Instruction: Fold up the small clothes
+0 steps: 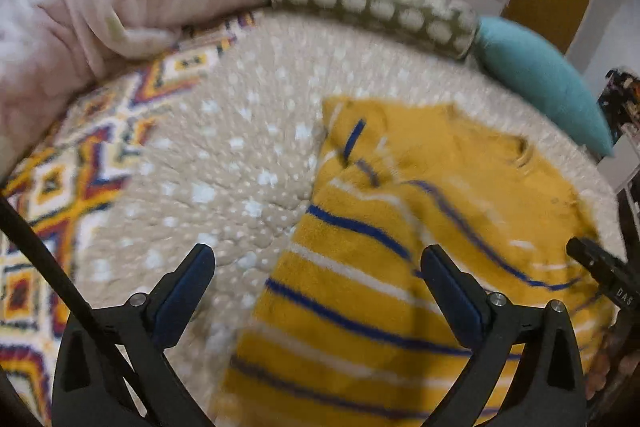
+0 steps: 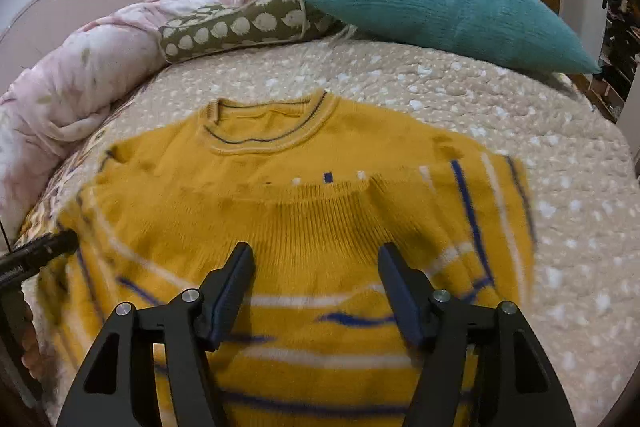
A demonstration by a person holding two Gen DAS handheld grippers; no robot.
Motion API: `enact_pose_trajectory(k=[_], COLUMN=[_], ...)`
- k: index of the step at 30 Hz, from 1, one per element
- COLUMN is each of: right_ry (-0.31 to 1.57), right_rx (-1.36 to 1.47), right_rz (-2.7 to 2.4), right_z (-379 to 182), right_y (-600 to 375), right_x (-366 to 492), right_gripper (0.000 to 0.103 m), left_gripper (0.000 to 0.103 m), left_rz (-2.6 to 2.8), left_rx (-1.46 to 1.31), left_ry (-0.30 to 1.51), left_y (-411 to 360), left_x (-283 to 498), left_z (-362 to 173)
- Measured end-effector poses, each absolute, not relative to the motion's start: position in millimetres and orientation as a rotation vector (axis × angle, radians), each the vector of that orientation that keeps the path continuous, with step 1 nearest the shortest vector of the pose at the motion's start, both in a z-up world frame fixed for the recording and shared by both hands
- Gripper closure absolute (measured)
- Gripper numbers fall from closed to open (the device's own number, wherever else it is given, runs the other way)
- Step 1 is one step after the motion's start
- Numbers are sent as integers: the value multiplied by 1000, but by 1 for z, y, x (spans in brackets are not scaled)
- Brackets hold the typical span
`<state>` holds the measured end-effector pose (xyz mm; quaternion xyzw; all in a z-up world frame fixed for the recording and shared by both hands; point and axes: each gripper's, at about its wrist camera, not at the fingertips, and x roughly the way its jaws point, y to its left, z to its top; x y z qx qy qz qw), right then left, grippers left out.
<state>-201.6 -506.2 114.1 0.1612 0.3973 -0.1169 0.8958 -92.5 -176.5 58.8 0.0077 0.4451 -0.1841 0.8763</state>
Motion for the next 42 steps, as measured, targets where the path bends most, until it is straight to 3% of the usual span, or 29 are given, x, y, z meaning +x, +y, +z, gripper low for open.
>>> enact_pose_trajectory(k=[5, 11, 24, 27, 29, 35, 42], right_ry=[694, 659, 584, 573, 570, 583, 640], right_rx=[408, 523, 790, 833, 857, 836, 726], right_rz=[-267, -370, -304, -288, -278, -276, -323], right_z=[142, 128, 95, 89, 84, 78, 87], right_y=[-509, -528, -552, -556, -560, -559, -544], right_x=[-274, -357, -406, -408, -409, -401, -393], right_gripper=[28, 26, 26, 24, 24, 21, 20], left_gripper=[0, 0, 1, 16, 19, 19, 19], left_rz=[-399, -449, -690, -676, -677, -697, -691], left_rx=[112, 152, 344, 434, 483, 466, 266], left_ry=[859, 870, 867, 894, 934, 924, 869], left_y=[-171, -185, -345, -374, -386, -380, -283], left_x=[-128, -161, -220, -218, -215, -217, -222], left_z=[88, 87, 70, 50, 33, 39, 91])
